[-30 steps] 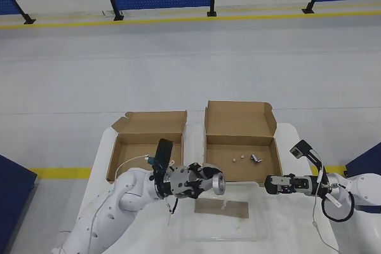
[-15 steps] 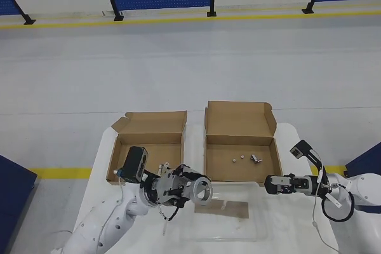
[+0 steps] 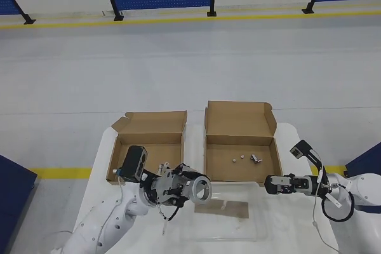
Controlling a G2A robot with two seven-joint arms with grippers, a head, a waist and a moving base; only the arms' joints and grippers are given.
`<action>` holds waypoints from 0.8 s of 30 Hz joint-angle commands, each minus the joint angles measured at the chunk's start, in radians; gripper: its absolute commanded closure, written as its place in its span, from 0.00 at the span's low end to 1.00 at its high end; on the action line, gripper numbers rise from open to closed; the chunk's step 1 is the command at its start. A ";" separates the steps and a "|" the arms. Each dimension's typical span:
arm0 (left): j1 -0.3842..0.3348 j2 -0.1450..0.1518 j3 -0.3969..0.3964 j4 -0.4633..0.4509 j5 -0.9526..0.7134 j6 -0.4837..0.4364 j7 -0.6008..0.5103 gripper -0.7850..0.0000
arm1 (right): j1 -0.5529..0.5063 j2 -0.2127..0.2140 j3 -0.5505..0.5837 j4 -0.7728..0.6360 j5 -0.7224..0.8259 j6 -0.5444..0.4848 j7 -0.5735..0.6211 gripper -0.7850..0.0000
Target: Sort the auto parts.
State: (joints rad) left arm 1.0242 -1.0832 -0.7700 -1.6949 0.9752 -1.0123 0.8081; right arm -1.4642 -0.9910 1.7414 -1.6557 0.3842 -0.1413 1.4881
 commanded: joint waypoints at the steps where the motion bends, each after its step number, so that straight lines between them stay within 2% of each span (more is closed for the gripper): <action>1: 0.009 -0.002 -0.003 -0.010 -0.019 0.017 -0.003 1.00 | 0.000 0.000 0.000 0.000 0.000 0.000 0.000 0.00; 6: 0.020 -0.011 -0.038 -0.039 -0.072 0.059 -0.006 1.00 | 0.000 0.000 0.000 0.000 0.000 0.000 0.000 0.00; 15: 0.041 -0.048 -0.065 -0.100 -0.167 0.085 0.084 1.00 | 0.000 0.000 0.000 0.000 0.000 0.000 0.000 0.00; 24: 0.044 -0.048 -0.068 -0.107 -0.170 0.096 0.076 1.00 | 0.000 0.000 0.000 0.000 0.000 0.000 0.000 0.00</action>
State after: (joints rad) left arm 1.0654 -1.1310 -0.8355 -1.7959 0.8081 -0.9274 0.8920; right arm -1.4642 -0.9910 1.7414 -1.6557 0.3842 -0.1413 1.4881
